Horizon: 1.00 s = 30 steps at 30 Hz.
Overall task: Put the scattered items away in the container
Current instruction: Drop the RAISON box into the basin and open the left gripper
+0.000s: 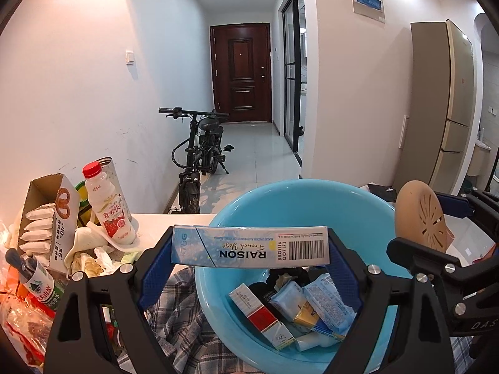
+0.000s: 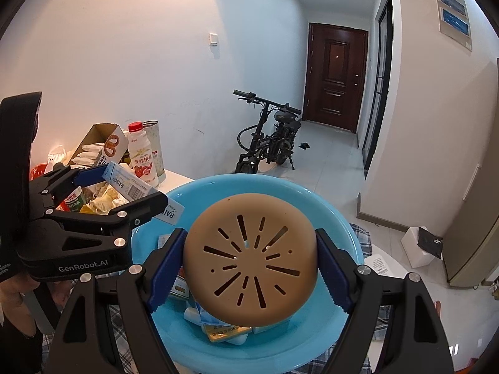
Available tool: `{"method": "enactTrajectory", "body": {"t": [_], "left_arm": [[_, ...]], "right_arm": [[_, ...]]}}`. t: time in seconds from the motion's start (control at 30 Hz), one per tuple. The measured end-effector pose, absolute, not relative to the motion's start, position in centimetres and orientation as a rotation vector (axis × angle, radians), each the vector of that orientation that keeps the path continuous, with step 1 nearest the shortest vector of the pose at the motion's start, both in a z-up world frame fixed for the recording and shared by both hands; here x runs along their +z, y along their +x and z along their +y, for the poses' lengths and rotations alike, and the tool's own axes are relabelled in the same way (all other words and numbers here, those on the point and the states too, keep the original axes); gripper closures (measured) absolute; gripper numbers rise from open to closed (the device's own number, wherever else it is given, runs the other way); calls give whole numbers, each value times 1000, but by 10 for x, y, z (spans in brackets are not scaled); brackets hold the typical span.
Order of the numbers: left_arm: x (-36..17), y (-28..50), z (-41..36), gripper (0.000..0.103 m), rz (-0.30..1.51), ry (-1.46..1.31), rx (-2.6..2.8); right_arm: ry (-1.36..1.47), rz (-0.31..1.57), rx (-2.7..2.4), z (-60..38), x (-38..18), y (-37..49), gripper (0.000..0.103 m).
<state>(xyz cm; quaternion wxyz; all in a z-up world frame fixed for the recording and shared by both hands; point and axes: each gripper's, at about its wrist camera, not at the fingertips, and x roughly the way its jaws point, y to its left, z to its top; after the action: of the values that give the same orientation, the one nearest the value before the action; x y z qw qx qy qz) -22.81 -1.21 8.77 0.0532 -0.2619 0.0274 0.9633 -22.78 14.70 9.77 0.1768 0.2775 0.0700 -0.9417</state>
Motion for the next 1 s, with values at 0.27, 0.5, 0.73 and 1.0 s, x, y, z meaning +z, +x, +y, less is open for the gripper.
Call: {"method": "enactTrajectory", "body": {"t": [0.27, 0.5, 0.73, 1.0], "left_arm": [[87, -228, -8, 16, 109, -799, 2925], [87, -230, -12, 0, 118, -820, 2981], [87, -232, -17, 0, 90, -844, 2975], [89, -230, -18, 0, 74, -837, 2965]], "right_arm": [[776, 193, -2674, 154, 99, -226, 21], [783, 181, -2698, 166, 100, -227, 21], [767, 173, -2701, 168, 104, -224, 21], [776, 204, -2690, 157, 102, -225, 21]]}}
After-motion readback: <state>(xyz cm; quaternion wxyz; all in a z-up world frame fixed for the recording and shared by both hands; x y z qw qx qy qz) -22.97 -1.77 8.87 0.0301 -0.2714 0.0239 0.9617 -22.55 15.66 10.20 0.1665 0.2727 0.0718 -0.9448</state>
